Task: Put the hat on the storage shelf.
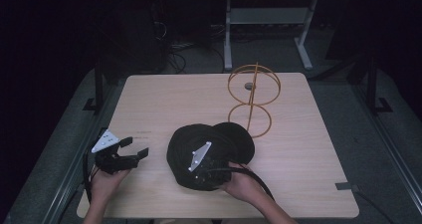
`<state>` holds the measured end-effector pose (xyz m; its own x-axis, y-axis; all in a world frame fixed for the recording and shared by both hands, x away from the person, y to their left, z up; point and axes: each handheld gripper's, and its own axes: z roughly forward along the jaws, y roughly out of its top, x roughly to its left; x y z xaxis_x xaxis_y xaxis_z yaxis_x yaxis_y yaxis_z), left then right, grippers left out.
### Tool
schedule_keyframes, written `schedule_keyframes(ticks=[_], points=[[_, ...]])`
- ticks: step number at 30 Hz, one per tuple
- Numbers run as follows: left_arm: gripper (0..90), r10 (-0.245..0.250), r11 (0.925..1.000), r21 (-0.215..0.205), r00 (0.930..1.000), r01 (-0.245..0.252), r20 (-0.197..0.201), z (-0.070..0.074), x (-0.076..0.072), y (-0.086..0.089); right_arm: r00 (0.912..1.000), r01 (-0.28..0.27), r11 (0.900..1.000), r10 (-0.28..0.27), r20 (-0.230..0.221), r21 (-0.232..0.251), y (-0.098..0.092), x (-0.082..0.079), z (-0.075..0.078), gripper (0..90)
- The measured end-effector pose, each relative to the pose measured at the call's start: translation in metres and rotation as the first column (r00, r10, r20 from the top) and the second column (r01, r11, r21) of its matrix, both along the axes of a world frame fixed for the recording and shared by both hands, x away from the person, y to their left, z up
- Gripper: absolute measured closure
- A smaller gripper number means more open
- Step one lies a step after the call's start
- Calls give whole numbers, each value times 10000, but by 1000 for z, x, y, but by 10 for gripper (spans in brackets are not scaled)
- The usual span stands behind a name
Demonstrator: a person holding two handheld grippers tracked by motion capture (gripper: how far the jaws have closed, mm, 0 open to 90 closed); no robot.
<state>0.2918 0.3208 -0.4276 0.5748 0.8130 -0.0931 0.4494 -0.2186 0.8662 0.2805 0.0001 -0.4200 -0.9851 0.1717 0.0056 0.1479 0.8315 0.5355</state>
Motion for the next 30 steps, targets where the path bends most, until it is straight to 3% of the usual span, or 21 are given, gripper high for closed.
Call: schedule_keyframes(ticks=[5,13,16,20,30], points=[[185,-116,9999,15,9999,115,46,1,-1,-2,10000,15,9994,-14,-18,352,-7,0,9,803],[191,-750,9971,-119,9968,753,267,6,-6,-15,10000,70,9875,-67,-23,1576,-24,2,47,798],[191,-960,9953,-111,9949,964,322,7,-7,-20,10000,83,9855,-78,-36,1695,-26,2,52,798],[191,-1435,9894,-171,9886,1444,447,10,-10,-29,10000,45,9801,-39,-33,1984,-31,3,60,797],[190,-2644,9622,-441,9607,2687,850,17,-17,-53,9998,196,9641,-194,-35,2648,-41,6,84,799]])
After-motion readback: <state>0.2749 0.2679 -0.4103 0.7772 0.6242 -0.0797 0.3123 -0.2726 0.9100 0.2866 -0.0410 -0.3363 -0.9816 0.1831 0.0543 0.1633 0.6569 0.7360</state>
